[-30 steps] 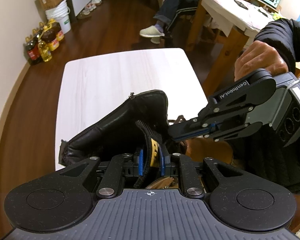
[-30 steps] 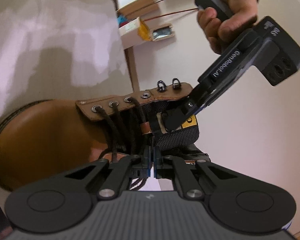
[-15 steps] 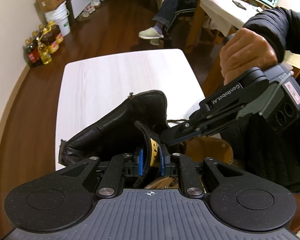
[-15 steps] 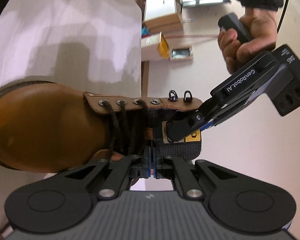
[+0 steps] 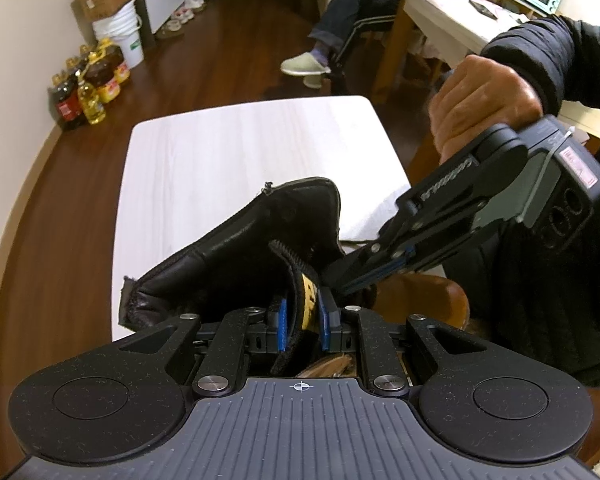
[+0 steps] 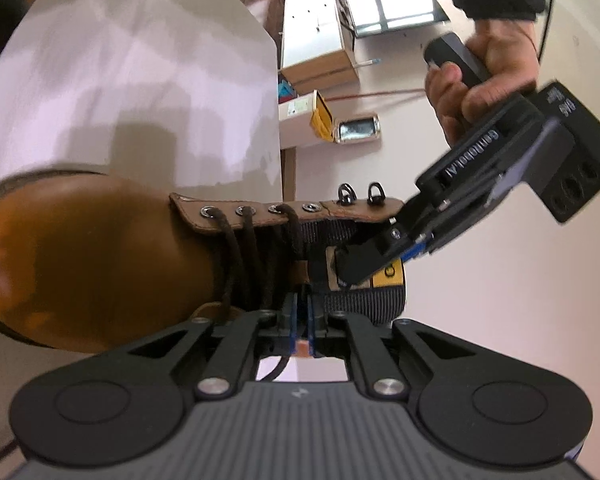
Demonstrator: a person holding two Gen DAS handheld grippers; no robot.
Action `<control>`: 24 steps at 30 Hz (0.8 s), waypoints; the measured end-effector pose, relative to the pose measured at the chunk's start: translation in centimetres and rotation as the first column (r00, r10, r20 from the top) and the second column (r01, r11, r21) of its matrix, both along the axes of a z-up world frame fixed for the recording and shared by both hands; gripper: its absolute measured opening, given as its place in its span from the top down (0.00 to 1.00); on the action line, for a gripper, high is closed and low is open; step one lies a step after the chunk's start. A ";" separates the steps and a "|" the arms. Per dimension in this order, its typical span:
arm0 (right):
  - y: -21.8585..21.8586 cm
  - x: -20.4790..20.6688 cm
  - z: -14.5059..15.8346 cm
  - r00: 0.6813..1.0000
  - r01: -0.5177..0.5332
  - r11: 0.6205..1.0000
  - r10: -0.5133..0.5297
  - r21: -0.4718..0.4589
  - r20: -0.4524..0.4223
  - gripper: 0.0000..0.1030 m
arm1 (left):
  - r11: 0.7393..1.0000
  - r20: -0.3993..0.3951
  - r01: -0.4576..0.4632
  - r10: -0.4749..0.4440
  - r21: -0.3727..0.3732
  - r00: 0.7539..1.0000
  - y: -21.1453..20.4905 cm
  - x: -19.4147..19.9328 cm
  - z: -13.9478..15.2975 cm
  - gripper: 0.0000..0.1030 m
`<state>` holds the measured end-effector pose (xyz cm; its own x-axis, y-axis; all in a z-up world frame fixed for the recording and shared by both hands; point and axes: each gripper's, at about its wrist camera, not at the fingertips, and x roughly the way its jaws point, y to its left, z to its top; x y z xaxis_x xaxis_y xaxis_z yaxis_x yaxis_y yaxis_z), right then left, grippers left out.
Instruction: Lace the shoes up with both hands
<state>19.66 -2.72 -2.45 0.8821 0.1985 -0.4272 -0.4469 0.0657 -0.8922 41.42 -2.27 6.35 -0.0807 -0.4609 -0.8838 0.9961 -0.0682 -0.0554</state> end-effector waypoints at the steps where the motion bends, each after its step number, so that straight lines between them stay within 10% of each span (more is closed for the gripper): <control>1: 0.0 0.0 0.2 1.000 0.008 1.000 -0.008 0.001 -0.004 0.92 | 1.000 0.002 0.000 0.000 0.000 1.000 0.0 0.0 0.0 0.83; 11: 2.7 2.1 1.1 0.987 0.136 0.989 -0.141 -0.066 -0.075 0.93 | 1.000 0.016 0.003 -0.003 -0.007 1.000 0.0 -0.2 0.0 0.83; 24: 1.7 2.0 -0.4 1.000 0.006 1.000 -0.006 0.003 0.003 0.97 | 1.000 0.010 0.007 -0.007 -0.003 1.000 -0.1 -0.1 -0.3 0.84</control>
